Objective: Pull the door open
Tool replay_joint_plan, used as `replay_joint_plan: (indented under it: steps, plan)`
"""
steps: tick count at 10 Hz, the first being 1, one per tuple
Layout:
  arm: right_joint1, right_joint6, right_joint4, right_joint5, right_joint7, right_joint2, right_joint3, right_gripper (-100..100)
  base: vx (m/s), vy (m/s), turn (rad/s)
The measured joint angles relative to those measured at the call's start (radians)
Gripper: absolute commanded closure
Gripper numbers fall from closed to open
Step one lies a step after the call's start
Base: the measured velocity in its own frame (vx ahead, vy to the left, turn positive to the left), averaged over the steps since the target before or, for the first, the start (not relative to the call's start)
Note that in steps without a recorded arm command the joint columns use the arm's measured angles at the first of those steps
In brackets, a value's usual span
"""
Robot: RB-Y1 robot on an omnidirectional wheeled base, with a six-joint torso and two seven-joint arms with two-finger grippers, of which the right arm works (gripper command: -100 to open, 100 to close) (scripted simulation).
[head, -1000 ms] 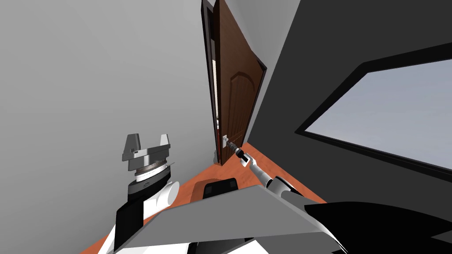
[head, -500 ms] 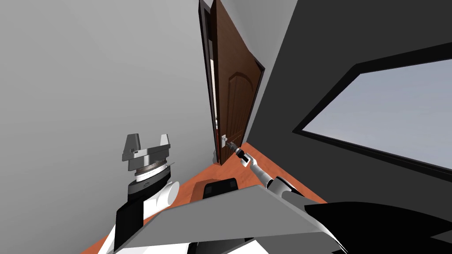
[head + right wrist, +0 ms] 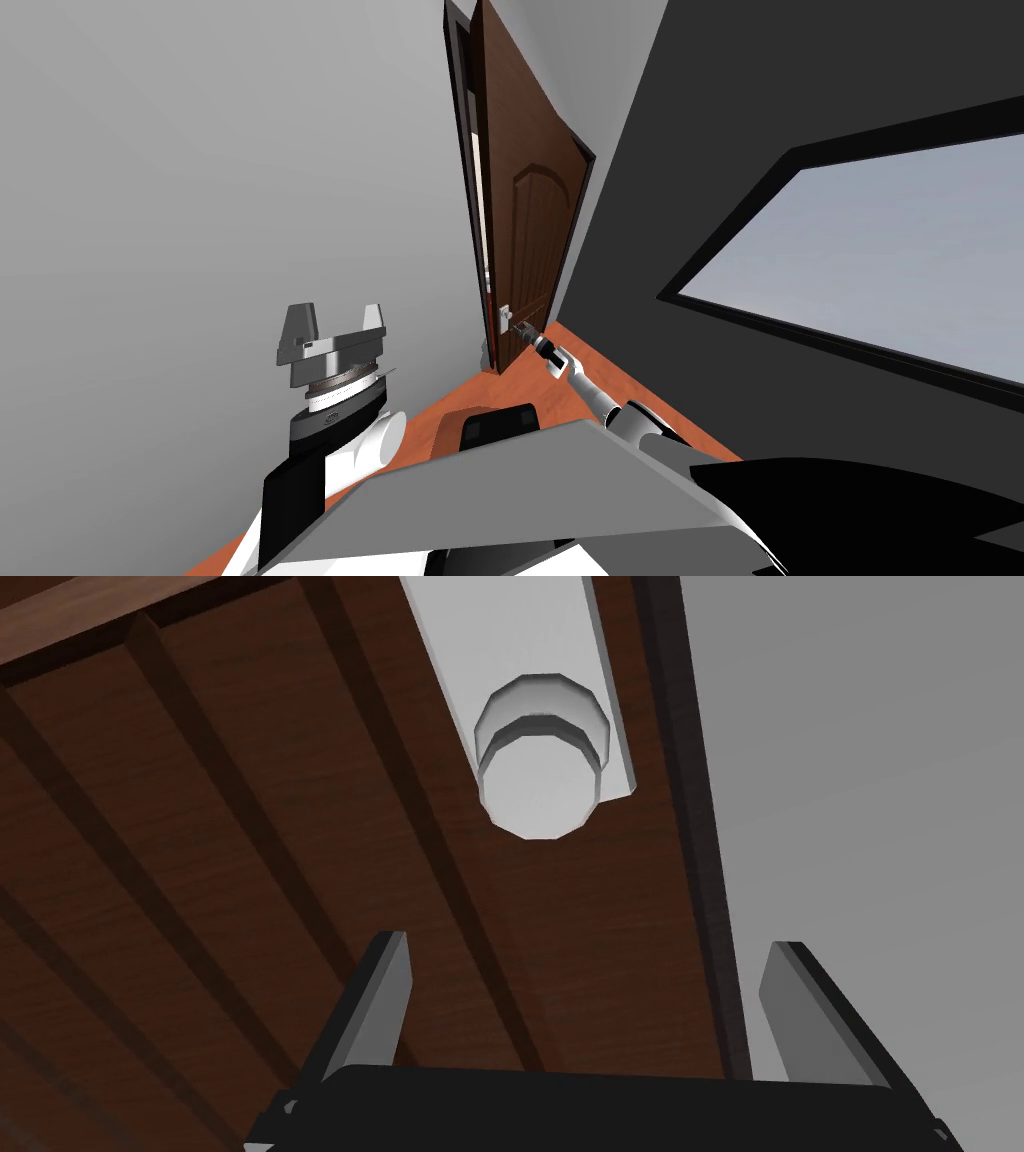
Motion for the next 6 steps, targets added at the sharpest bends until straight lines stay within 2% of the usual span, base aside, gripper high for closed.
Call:
replay_joint_plan:
  steps: [6]
  plan:
    - [0.005, -0.016, -0.001, 0.072, 0.137, -0.009, -0.013, -100, -0.018, -0.024, -0.026]
